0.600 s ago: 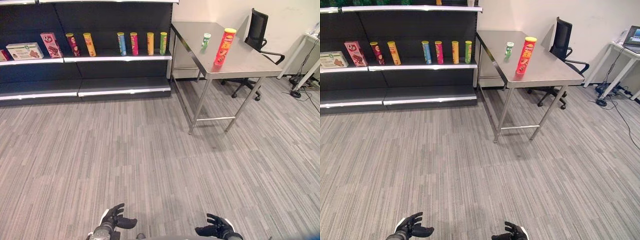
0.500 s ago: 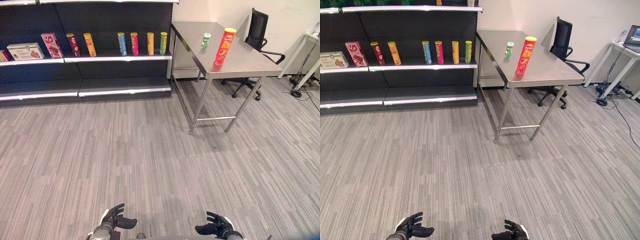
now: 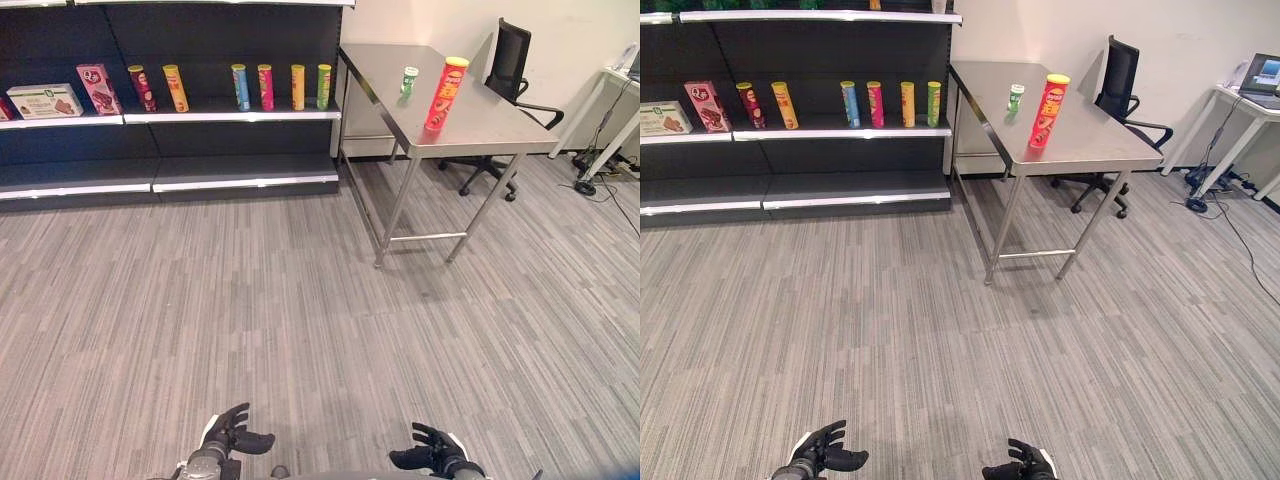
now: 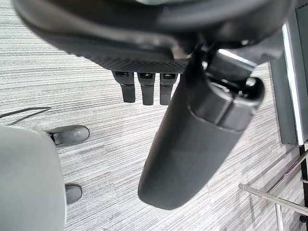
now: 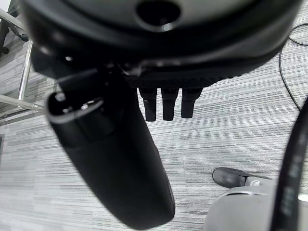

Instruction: Put the goods on the table back onto the shelves and tidy them up.

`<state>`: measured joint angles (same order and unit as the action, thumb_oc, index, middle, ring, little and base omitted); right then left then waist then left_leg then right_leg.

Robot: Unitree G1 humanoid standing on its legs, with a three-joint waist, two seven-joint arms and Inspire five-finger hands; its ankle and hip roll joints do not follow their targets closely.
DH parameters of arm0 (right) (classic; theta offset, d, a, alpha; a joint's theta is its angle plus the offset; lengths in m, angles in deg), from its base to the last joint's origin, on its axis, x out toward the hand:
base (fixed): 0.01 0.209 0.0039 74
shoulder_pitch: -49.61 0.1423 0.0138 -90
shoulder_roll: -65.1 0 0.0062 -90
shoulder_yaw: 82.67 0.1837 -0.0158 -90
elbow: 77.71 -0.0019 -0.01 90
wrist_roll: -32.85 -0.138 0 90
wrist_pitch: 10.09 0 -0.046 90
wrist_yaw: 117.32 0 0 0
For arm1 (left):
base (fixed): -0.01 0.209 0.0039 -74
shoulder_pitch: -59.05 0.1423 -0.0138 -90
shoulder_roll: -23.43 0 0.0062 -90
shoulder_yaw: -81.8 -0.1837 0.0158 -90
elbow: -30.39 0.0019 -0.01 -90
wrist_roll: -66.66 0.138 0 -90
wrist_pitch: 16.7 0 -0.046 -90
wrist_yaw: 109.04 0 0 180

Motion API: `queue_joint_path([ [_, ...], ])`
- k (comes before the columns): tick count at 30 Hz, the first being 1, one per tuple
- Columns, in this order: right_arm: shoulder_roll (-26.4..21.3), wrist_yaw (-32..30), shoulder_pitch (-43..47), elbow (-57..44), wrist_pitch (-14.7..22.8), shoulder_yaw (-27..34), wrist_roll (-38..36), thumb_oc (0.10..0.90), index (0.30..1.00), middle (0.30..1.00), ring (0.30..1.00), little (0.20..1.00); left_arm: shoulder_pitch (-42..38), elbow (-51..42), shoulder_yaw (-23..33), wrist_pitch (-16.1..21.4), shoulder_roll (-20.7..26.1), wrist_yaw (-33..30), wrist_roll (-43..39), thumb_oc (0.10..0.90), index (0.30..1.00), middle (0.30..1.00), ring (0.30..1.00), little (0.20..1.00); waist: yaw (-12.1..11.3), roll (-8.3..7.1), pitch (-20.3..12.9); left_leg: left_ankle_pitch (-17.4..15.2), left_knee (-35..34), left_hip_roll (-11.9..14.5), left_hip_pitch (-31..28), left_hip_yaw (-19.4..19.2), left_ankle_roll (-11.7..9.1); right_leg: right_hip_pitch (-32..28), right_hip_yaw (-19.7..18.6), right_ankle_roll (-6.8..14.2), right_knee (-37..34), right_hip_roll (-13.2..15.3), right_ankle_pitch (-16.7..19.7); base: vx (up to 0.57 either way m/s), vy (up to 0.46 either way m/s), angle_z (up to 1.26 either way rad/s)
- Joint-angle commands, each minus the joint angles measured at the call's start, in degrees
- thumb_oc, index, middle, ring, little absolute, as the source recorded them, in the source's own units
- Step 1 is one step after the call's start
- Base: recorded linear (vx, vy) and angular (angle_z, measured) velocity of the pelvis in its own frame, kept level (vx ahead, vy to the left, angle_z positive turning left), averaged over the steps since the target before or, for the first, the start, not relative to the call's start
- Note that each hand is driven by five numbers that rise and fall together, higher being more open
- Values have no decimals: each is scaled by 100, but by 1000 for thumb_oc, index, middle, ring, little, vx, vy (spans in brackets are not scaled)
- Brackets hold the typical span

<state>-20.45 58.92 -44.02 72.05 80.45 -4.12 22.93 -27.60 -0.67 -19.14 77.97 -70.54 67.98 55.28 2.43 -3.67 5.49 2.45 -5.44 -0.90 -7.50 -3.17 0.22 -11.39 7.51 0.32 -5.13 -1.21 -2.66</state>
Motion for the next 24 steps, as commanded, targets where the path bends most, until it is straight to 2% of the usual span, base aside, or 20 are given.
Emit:
queue_joint_path([
  [1,-205,-80,306,-113,270,-59,-141,800,900,900,900,900,-425,103,-101,264,44,0,-76,800,900,900,900,900,70,33,-69,-545,44,345,-323,-367,-305,84,136,537,13,321,-91,0,0,0],
  [10,-228,-71,310,-90,259,-34,-196,800,900,900,900,900,-423,162,-99,249,35,-18,-28,800,900,900,900,900,84,34,-58,-561,44,349,-339,-386,-306,79,117,531,13,308,-103,6,-8,0],
  [14,-205,-34,324,-206,297,56,-513,800,900,900,900,900,-439,102,-107,252,59,-28,-61,800,900,900,900,900,101,41,-57,-553,44,359,-342,-384,-313,88,95,524,13,284,-104,7,-8,0],
  [24,-215,44,380,-354,271,-113,-443,800,900,900,900,900,-543,-141,-306,259,75,20,53,800,900,900,900,900,120,57,-27,-549,44,356,-284,-376,-319,148,97,518,13,279,-113,0,0,0],
])
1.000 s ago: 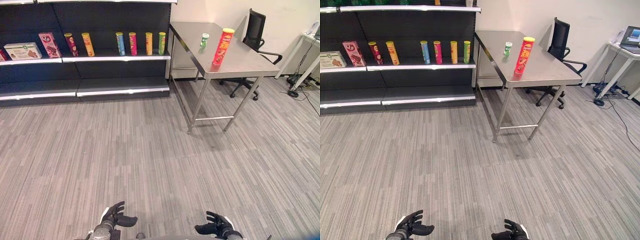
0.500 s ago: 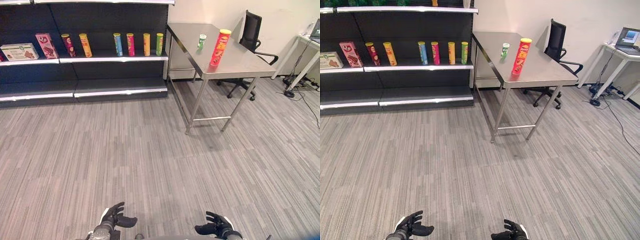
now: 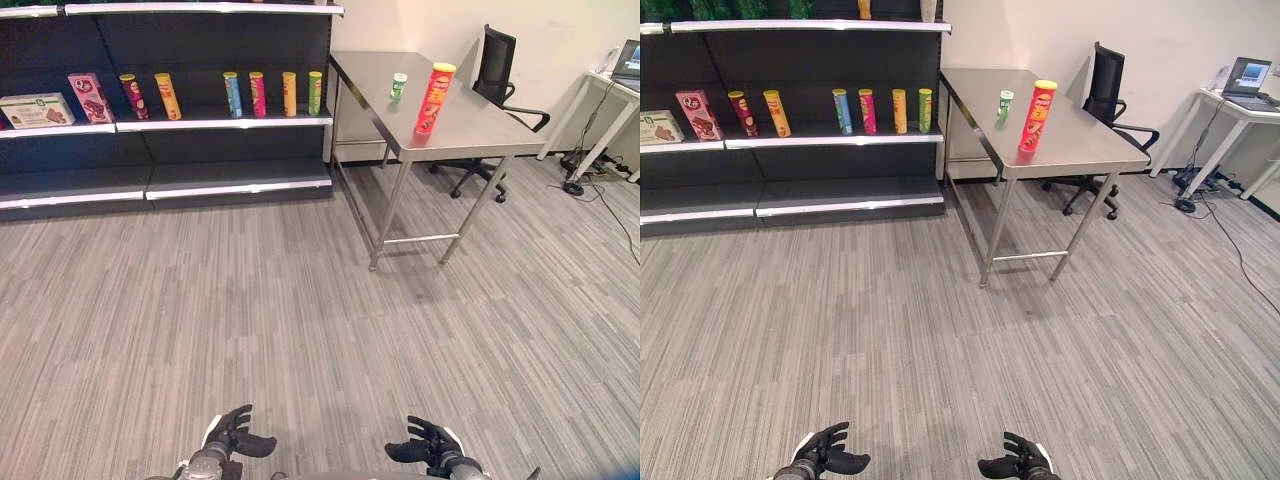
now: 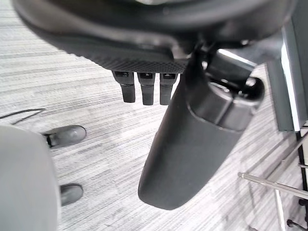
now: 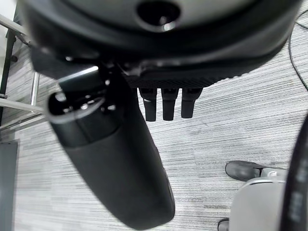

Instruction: Put the goods on the table back onto the shelves and tidy them up.

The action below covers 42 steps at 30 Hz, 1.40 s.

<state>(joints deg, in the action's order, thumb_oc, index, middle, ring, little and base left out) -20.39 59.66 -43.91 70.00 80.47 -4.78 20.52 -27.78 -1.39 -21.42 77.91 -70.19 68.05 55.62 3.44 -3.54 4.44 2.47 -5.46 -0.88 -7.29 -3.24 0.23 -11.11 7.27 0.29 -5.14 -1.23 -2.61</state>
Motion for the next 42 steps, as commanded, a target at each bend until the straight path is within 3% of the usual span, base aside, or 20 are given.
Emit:
queue_joint_path([
  [1,-222,-28,369,-145,264,-43,-208,800,900,900,900,900,-532,-46,-100,262,35,9,47,800,900,900,900,900,33,47,80,-553,46,355,-290,-365,-317,129,92,515,14,280,-122,0,0,0],
  [5,-253,-35,370,-303,275,-68,-236,800,900,900,900,900,-526,-21,-69,232,31,-26,4,800,900,900,900,900,41,33,141,-543,46,376,-283,-368,-319,206,-17,464,38,230,-142,34,-53,0],
  [12,-324,-63,494,-297,265,-133,-179,800,900,900,900,900,-557,-64,11,237,90,-74,-149,800,900,900,900,900,-70,-100,445,-819,1223,444,338,-290,-355,385,-139,319,267,199,-266,11,-100,-2],
  [17,-397,-50,396,-519,239,-104,-172,800,900,900,900,900,-514,-57,179,215,71,-85,-458,800,900,900,900,900,-234,-231,787,96,3390,455,1441,-28,-506,125,-103,128,337,163,-422,124,-140,4],
  [19,-388,-46,354,-577,227,-74,-275,800,900,900,900,900,-482,-26,239,225,52,-106,-586,800,900,900,900,900,-267,-307,775,40,3640,360,1926,-110,-457,55,-129,116,290,172,-485,280,-94,16],
  [21,-372,-55,256,-702,235,-37,-329,800,900,900,900,900,-425,-101,286,255,34,-108,-695,800,900,900,900,900,-372,-317,703,-72,2634,475,2318,-291,-409,-175,-224,163,105,140,-625,420,32,7],
  [23,-397,-66,258,-715,253,-64,-275,800,900,900,900,900,-401,-157,276,281,46,-125,-693,800,900,900,900,900,-424,-282,708,183,1946,544,2318,-294,-442,-311,-257,185,33,108,-682,377,70,-34],
  [24,-433,-75,337,-690,267,-128,-180,800,900,900,900,900,-369,-210,312,263,66,-140,-657,800,900,900,900,900,-574,-177,637,483,624,663,2392,-122,-502,-471,-343,225,14,14,-869,522,72,-22],
  [25,-424,-96,372,-633,282,-150,-152,800,900,900,900,900,-366,-149,341,271,67,-179,-645,800,900,900,900,900,-602,-204,639,608,198,653,2412,-70,-546,-602,-425,243,14,36,-981,516,74,-14],
  [28,-401,-62,395,-535,283,-121,-149,800,900,900,900,900,-289,119,433,276,38,-173,-610,800,900,900,900,900,-605,-169,502,553,46,726,2444,-207,-555,-803,-645,273,14,26,-1121,565,114,-47],
  [29,-288,0,329,-462,309,-58,-229,800,900,900,900,900,-235,211,565,284,31,-183,-649,800,900,900,900,900,-647,-162,386,920,46,642,2299,-134,-554,-915,-782,315,172,108,-1134,607,152,-74],
  [32,-186,17,318,-191,320,39,-307,800,900,900,900,900,-225,341,638,285,63,-178,-638,800,900,900,900,900,-718,-220,265,912,69,412,2059,-147,-412,-847,-823,507,659,307,-879,491,125,-73],
  [34,-209,85,403,104,301,82,-243,800,900,900,900,900,-214,277,591,284,135,-127,-581,800,900,900,900,900,-780,-329,210,510,241,-4,1663,-304,-40,-319,-846,972,2416,666,664,568,180,-24],
  [35,-211,85,403,104,301,83,-243,800,900,900,900,900,-214,277,590,284,133,-127,-581,800,900,900,900,900,-793,-314,198,512,242,16,1677,-311,-43,-302,-860,970,2410,651,679,337,129,-37],
  [37,-262,77,459,78,261,153,-211,800,900,900,900,900,-259,188,501,254,192,-100,-522,800,900,900,900,900,-713,-139,296,239,241,-57,1257,-336,174,355,-655,975,3659,775,1266,389,197,-34],
  [38,-291,11,504,56,270,257,-221,800,900,900,900,900,-319,197,438,246,217,-88,-478,800,900,900,900,900,-533,98,429,9,139,-53,736,-282,298,1053,-233,856,4316,1000,1032,375,202,7],
  [39,-292,11,504,56,270,257,-221,800,900,900,900,900,-319,197,438,247,217,-88,-478,800,900,900,900,900,-533,100,428,9,139,-51,738,-282,298,1054,-232,856,4314,999,1033,623,164,41],
  [40,-322,5,497,54,272,249,-195,800,900,900,900,900,-365,124,412,272,218,-15,-556,800,900,900,900,900,-332,242,547,-188,94,-37,339,-138,259,1464,202,682,3731,1089,341,646,-43,47],
  [41,-372,16,502,-4,262,222,-164,800,900,900,900,900,-408,64,365,296,218,1,-548,800,900,900,900,900,-125,289,623,-360,66,-61,20,-20,189,1703,389,632,2605,933,210,647,-43,49],
  [42,-372,16,502,-4,262,221,-164,800,900,900,900,900,-408,64,365,296,218,1,-548,800,900,900,900,900,-124,291,623,-360,66,-59,20,-18,189,1699,392,632,2599,931,213,651,-196,53],
])
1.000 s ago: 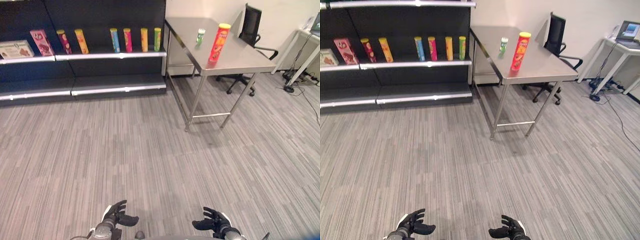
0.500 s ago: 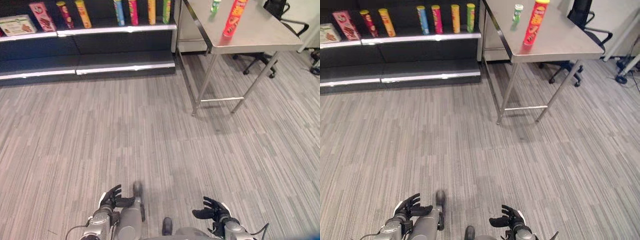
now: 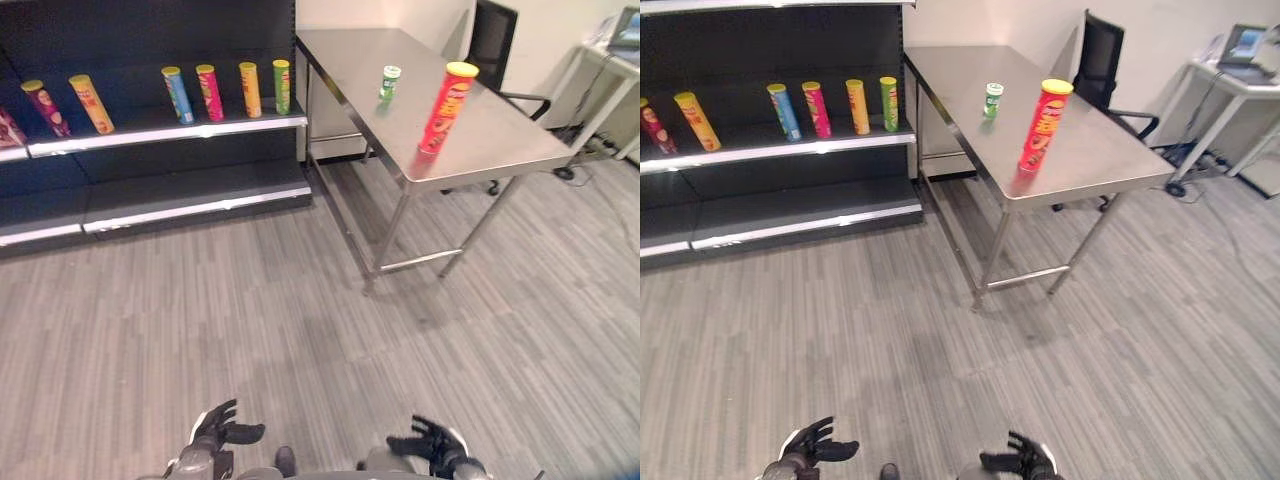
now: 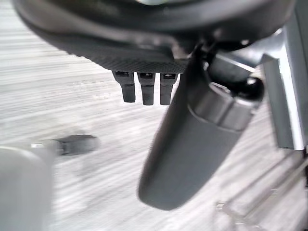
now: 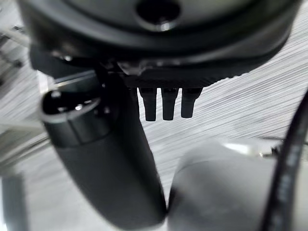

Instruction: Put the goods on the table back onto the shelves and tidy them up.

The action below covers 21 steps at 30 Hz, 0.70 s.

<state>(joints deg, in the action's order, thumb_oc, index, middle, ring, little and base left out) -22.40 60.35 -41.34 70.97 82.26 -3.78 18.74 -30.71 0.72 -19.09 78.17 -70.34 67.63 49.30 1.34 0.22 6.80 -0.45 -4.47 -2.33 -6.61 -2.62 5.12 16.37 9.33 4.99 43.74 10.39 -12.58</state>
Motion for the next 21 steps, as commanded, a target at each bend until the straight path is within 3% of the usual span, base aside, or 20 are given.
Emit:
queue_joint_path([
  [1,-205,-54,243,-84,67,126,16,800,900,900,900,900,-196,-150,94,283,218,60,153,800,900,900,900,900,260,-191,386,-290,-53,1,-277,40,-395,-919,80,293,-3728,-392,1335,348,-130,76],
  [2,-208,-55,241,-84,68,124,15,800,900,900,900,900,-195,-149,95,284,214,61,153,800,900,900,900,900,269,-167,416,-315,-53,32,-322,50,-404,-1003,103,290,-3803,-425,1360,654,-216,84],
  [3,-207,-78,255,102,55,183,-8,800,900,900,900,900,-279,-73,99,318,159,29,241,800,900,900,900,900,389,-218,408,-459,-53,40,-494,118,-474,-840,-177,435,-4507,-575,1636,474,-123,81],
  [4,-212,-87,261,205,41,212,-1,800,900,900,900,900,-297,-38,101,320,115,8,273,800,900,900,900,900,434,-212,404,-541,-53,58,-632,160,-491,-796,-271,480,-4634,-622,1730,774,-248,66],
  [6,-184,-31,113,414,23,201,18,800,900,900,900,900,-228,13,75,336,14,65,284,800,900,900,900,900,435,-284,339,-576,342,119,-743,278,-633,-1117,-306,320,-4819,-705,1779,538,-289,66],
  [7,-189,-38,107,515,42,232,-19,800,900,900,900,900,-309,5,63,354,-49,34,121,800,900,900,900,900,385,-405,365,-238,1587,100,-237,242,-913,-1460,-141,231,-4874,-685,1795,302,-337,79],
  [9,-229,-50,36,436,25,190,-10,800,900,900,900,900,-246,-219,52,344,-35,75,-69,800,900,900,900,900,335,-541,409,51,2938,391,330,-154,-1084,-1771,-36,-3,-4836,-651,1560,297,-332,76],
  [10,-270,-121,78,482,18,200,-102,800,900,900,900,900,-237,-260,46,312,-53,29,-154,800,900,900,900,900,190,-624,506,193,3887,457,860,-230,-1101,-2096,-60,-135,-4874,-726,1353,317,-233,17],
  [11,-276,-141,104,496,12,212,-147,800,900,900,900,900,-245,-258,60,307,-76,20,-218,800,900,900,900,900,145,-634,527,162,3885,492,1050,-307,-1068,-2203,-95,-154,-4874,-739,1293,576,-112,-15],
  [12,-258,-125,85,378,14,172,-152,800,900,900,900,900,-127,-334,94,320,-74,13,-284,800,900,900,900,900,30,-637,486,78,2541,862,1136,-426,-984,-2374,-123,-63,-4874,-690,1114,490,60,-62],
  [14,-275,-115,94,270,10,78,-96,800,900,900,900,900,-45,-416,109,328,-42,-36,-268,800,900,900,900,900,-158,-539,492,173,1241,878,951,70,-973,-2471,-277,-15,-4874,-756,961,334,108,-81],
  [15,-275,-115,94,269,9,78,-96,800,900,900,900,900,-45,-416,109,328,-41,-36,-268,800,900,900,900,900,-153,-544,484,197,1212,872,949,72,-973,-2462,-273,-15,-4874,-752,964,187,109,-99],
  [16,-292,-122,110,310,23,93,-80,800,900,900,900,900,-59,-373,109,331,-26,-86,-194,800,900,900,900,900,-232,-469,446,447,846,950,1091,476,-1047,-2536,-354,21,-4874,-802,845,154,109,-83],
  [17,-289,-124,130,357,40,138,-138,800,900,900,900,900,-48,-288,100,338,-53,-63,-238,800,900,900,900,900,-167,-389,393,379,411,977,839,561,-1061,-2576,-411,29,-4874,-821,804,244,218,-80],
  [18,-236,-180,86,491,70,279,-284,800,900,900,900,900,-104,-193,94,346,-56,-81,-264,800,900,900,900,900,-71,-310,363,381,332,968,613,488,-1123,-2583,-434,49,-4874,-781,833,205,218,-72],
  [21,-148,-174,-26,737,40,427,-343,800,900,900,900,900,-116,-127,95,335,14,-49,-173,800,900,900,900,900,47,-273,198,289,-53,789,299,287,-1044,-2500,-629,175,-4874,-607,952,183,301,-67],
])
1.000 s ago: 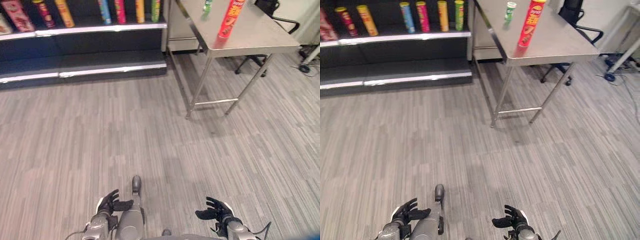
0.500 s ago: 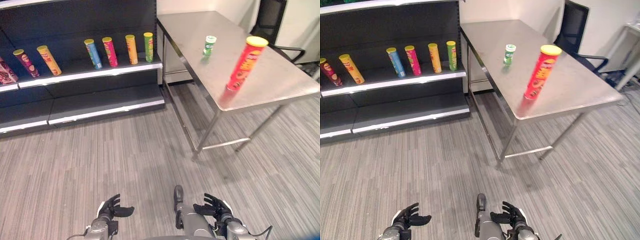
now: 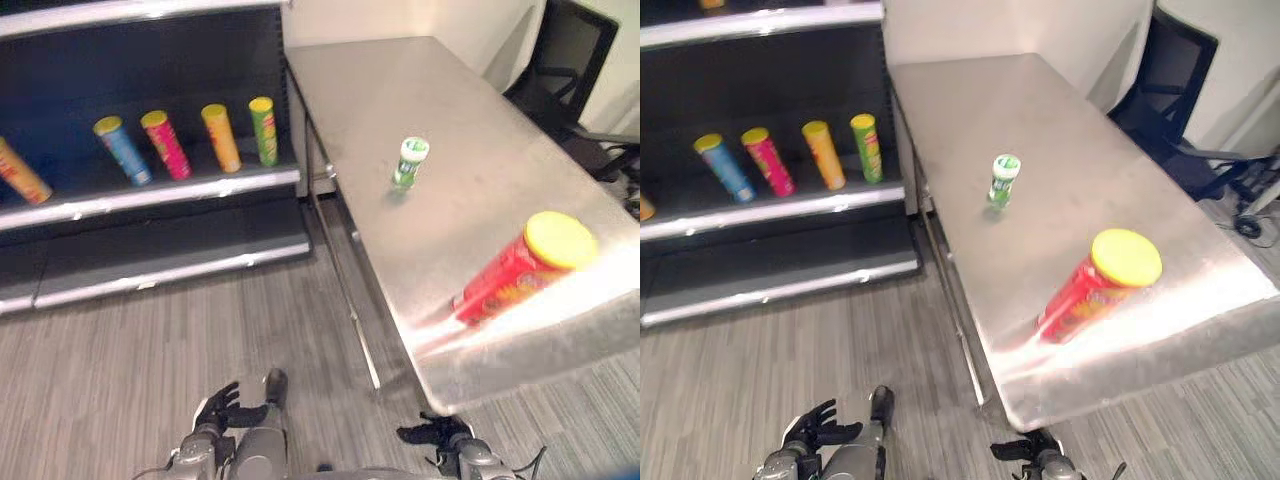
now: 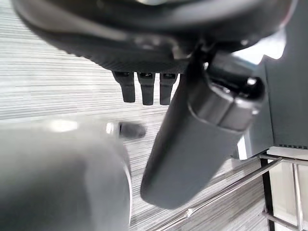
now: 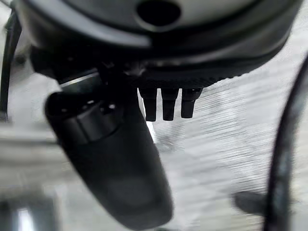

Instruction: Put the goods on the table back onto the shelves and tidy them up.

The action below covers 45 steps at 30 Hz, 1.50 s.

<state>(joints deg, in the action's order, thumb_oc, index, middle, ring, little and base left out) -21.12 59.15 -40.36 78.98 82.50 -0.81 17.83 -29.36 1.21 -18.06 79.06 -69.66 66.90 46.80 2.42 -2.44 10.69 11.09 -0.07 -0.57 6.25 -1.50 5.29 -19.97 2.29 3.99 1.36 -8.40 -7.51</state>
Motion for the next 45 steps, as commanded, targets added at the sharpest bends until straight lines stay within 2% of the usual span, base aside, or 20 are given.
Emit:
queue_joint_path([
  [1,-260,-60,-138,27,4,151,-239,800,900,900,900,900,-258,-126,3,250,-35,18,112,800,900,900,900,900,-37,-7,-231,-928,-493,587,-1004,85,-1037,1177,29,312,-636,1322,477,23,111,-18],
  [5,-225,-39,-175,255,-30,240,-222,800,900,900,900,900,-290,-3,20,255,16,31,181,800,900,900,900,900,19,-24,-253,-1063,-493,483,-1057,-119,-899,1326,-156,410,-601,1464,598,7,180,-54],
  [6,-202,-38,-197,338,-56,290,-219,800,900,900,900,900,-312,73,21,244,39,43,259,800,900,900,900,900,64,-41,-227,-1145,-493,439,-1082,-304,-830,1480,-231,490,-501,1554,685,-56,145,-11],
  [11,-190,-37,-215,546,-56,494,-428,800,900,900,900,900,-346,221,18,262,74,67,318,800,900,900,900,900,111,-58,-251,-1241,-493,411,-1154,-623,-777,1631,-227,611,-461,1667,833,-26,93,-51],
  [13,-209,-53,-202,649,-81,528,-418,800,900,900,900,900,-375,234,5,266,85,62,319,800,900,900,900,900,112,-64,-255,-1274,-493,424,-1196,-757,-757,1698,-95,673,-408,1740,898,-34,56,-16],
  [17,-228,-67,-143,863,-127,594,-383,800,900,900,900,900,-464,244,-3,249,89,73,340,800,900,900,900,900,0,-70,-306,-1365,-493,444,-1268,-980,-763,1672,578,771,-383,2000,1055,-35,-2,-49],
  [21,-251,-41,-138,901,-181,557,-251,800,900,900,900,900,-453,418,-103,210,67,125,553,800,900,900,900,900,38,-110,-427,-1425,-493,394,-1432,-1041,-752,1477,762,802,-479,2124,1082,48,1,-32],
  [31,-215,-33,17,631,-132,276,-74,800,900,900,900,900,-474,581,-200,172,30,148,738,800,900,900,900,900,43,-133,-511,-1421,-493,408,-1536,-933,-796,1235,860,754,-586,2078,994,0,-19,2],
  [34,-200,-21,19,593,-126,210,5,800,900,900,900,900,-510,559,-221,180,37,125,737,800,900,900,900,900,38,-154,-481,-1360,-493,466,-1471,-858,-865,1233,860,716,-579,2013,941,-24,-54,12],
  [35,-223,-17,17,576,-123,176,31,800,900,900,900,900,-545,497,-244,180,46,112,703,800,900,900,900,900,18,-156,-423,-1233,-493,492,-1418,-793,-882,1234,808,678,-582,1965,881,-229,-80,20],
  [36,-325,-27,68,521,-115,116,66,800,900,900,900,900,-686,278,-326,198,73,108,591,800,900,900,900,900,-63,-262,-164,-1428,580,478,-731,-559,-954,1309,783,565,-471,2005,789,-294,-70,18],
  [37,-357,-33,100,521,-114,112,50,800,900,900,900,900,-727,220,-329,197,78,95,546,800,900,900,900,900,-80,-282,-95,-1530,914,447,-528,-441,-1017,1351,812,520,-418,2014,764,-345,-31,40],
  [39,-450,-73,139,493,-103,193,-28,800,900,900,900,900,-768,157,-276,200,68,75,396,800,900,900,900,900,-68,-346,-4,-1771,1557,621,-291,-269,-1124,1461,890,465,-265,2087,726,-186,132,75],
  [41,-478,-49,94,346,-75,265,-167,800,900,900,900,900,-755,128,-241,248,64,49,349,800,900,900,900,900,13,-355,-26,-1718,1753,1025,-543,-198,-1149,1550,868,494,-177,2251,769,-75,369,37],
  [42,-489,-29,65,312,-94,279,-179,800,900,900,900,900,-741,136,-245,251,65,39,371,800,900,900,900,900,46,-327,-39,-1621,1764,1197,-700,-130,-1185,1558,835,520,-143,2320,793,-21,291,6],
  [43,-489,-29,65,312,-94,280,-179,800,900,900,900,900,-741,136,-245,251,65,39,371,800,900,900,900,900,44,-326,-35,-1622,1764,1199,-705,-131,-1185,1554,835,519,-144,2318,793,1,315,-4],
  [44,-502,-17,40,304,-93,307,-215,800,900,900,900,900,-759,166,-248,279,74,10,403,800,900,900,900,900,117,-284,-120,-1475,1553,1400,-983,-74,-1280,1638,766,578,-132,2422,835,23,434,3],
  [45,-515,-10,-4,277,-115,324,-204,800,900,900,900,900,-764,104,-313,293,84,-28,473,800,900,900,900,900,150,-228,-219,-1507,1326,1372,-1150,233,-1325,1714,683,669,-156,2518,916,31,582,-1],
])
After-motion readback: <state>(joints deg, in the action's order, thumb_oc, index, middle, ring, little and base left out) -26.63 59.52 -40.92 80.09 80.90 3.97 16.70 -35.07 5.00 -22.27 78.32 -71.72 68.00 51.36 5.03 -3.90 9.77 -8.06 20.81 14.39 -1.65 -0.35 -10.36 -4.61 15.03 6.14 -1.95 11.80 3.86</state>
